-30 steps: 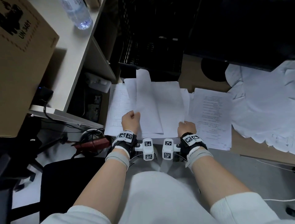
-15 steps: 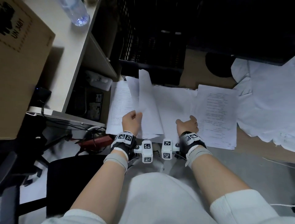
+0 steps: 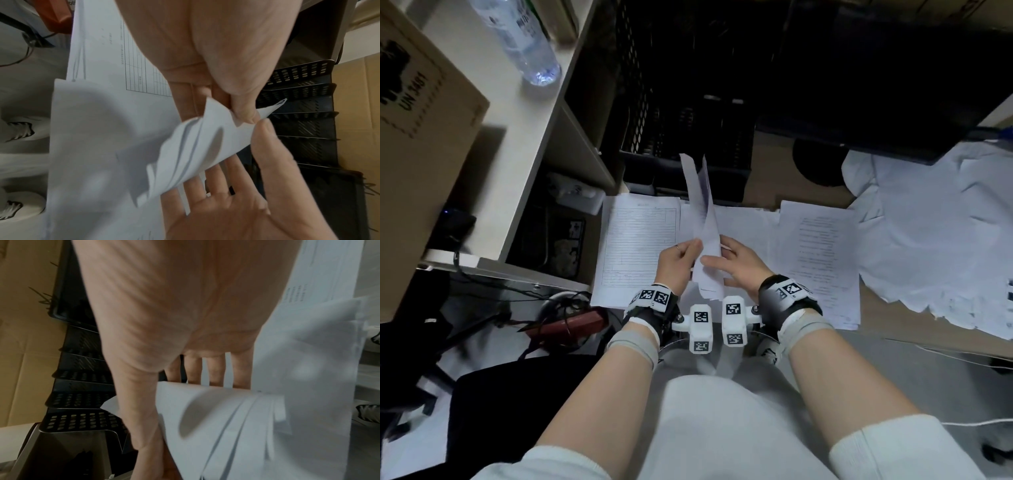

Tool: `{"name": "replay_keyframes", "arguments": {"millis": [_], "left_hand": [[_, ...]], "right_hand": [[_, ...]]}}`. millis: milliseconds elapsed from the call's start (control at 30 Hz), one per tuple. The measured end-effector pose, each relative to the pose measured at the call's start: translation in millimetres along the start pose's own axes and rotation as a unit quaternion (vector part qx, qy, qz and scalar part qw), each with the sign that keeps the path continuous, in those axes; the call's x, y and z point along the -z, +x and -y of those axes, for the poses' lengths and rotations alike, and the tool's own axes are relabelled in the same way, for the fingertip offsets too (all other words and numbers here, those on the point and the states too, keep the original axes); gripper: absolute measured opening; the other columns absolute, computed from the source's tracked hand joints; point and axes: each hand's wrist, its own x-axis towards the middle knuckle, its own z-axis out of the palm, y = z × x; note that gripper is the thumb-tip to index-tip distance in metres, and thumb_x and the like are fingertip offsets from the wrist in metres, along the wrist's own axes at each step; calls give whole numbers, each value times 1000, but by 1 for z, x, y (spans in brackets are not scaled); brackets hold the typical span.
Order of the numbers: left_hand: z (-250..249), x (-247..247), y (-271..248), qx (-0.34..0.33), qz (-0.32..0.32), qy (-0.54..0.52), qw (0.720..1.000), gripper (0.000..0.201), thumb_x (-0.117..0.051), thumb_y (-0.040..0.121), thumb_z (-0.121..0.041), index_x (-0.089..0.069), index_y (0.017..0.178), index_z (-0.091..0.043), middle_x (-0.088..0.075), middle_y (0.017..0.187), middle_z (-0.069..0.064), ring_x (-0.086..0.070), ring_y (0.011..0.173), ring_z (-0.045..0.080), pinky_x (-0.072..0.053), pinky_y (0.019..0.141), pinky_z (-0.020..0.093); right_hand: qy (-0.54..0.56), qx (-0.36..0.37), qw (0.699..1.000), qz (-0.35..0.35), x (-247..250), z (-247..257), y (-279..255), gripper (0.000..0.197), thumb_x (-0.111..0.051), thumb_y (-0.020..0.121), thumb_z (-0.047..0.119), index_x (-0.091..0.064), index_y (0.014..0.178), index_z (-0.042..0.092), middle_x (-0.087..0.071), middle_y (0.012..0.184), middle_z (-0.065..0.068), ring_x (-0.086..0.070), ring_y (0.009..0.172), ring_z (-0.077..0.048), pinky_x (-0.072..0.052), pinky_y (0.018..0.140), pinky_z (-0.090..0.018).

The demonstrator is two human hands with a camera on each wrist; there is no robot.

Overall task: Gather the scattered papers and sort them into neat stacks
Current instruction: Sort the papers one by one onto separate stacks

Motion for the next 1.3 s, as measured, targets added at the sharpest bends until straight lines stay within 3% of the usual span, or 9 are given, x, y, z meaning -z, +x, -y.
{"name": "replay_keyframes", "arguments": {"millis": [133,233,367,500,733,900,1000,1167,1300], "left_hand": [[-1,-6,-6,25,20,-20,999,9,-63,100,-25,-71,97,-22,-75,88,-11,-71,85,-2,-56,73,18],[-1,-6,-10,31,24,-27,999,22,-66,97,-29,-68,116,-18,-73,104,-8,-68,96,-3,-52,75,14],[-2,-5,-10,27,22,-37,999,21,-73,92,-33,-70,111,-25,-73,111,4,-69,104,17,-55,78,26],[-6,-3,-11,7,16,-35,999,43,-85,67,-54,-76,103,-33,-64,126,23,-61,120,36,-52,102,52],[-5,-2,-17,10,0,-32,999,71,-87,57,-62,-69,116,-27,-64,126,10,-58,124,25,-47,110,47],[-9,-2,-15,24,-7,-29,999,58,-85,64,-44,-65,115,-26,-62,128,5,-54,128,19,-45,110,43],[-7,-2,-11,40,-17,-47,998,67,-83,61,-30,-59,122,-16,-65,127,15,-65,117,30,-52,103,49],[-5,-1,-9,21,-36,4,999,37,-59,88,9,-55,119,-12,-67,116,13,-66,108,35,-55,97,50],[0,1,-5,-8,-71,21,997,39,-52,88,12,-57,112,-17,-69,107,6,-67,103,31,-54,98,48]], "right_hand": [[8,18,1000,11,-1,-2,-7,53,-72,89,16,-50,131,40,-61,112,27,-60,88,18,-50,58,-9],[26,12,999,17,-2,-3,-8,62,-72,89,18,-41,136,44,-55,108,31,-61,92,15,-55,75,-21],[28,5,999,21,-4,-1,-10,75,-77,85,26,-39,148,35,-52,129,18,-54,125,-7,-49,102,-42],[35,16,999,29,-8,-2,-11,72,-79,83,21,-44,144,37,-55,122,23,-53,123,-1,-52,98,-37],[49,21,998,25,-10,-1,-14,50,-68,88,13,-58,134,30,-69,121,9,-64,115,-13,-54,96,-39],[66,12,997,31,-6,-2,-15,37,-59,92,15,-66,124,32,-71,119,4,-66,112,-13,-54,89,-33],[80,7,997,4,-4,-4,-11,33,-54,95,16,-68,124,21,-72,113,-6,-67,104,-21,-55,91,-36],[84,16,995,-60,2,-11,-6,23,-50,101,16,-69,113,11,-71,111,-16,-66,100,-30,-52,95,-46],[5,39,989,-140,8,-17,1,25,-49,101,18,-70,98,6,-70,92,-17,-64,80,-26,-55,74,-37]]}}
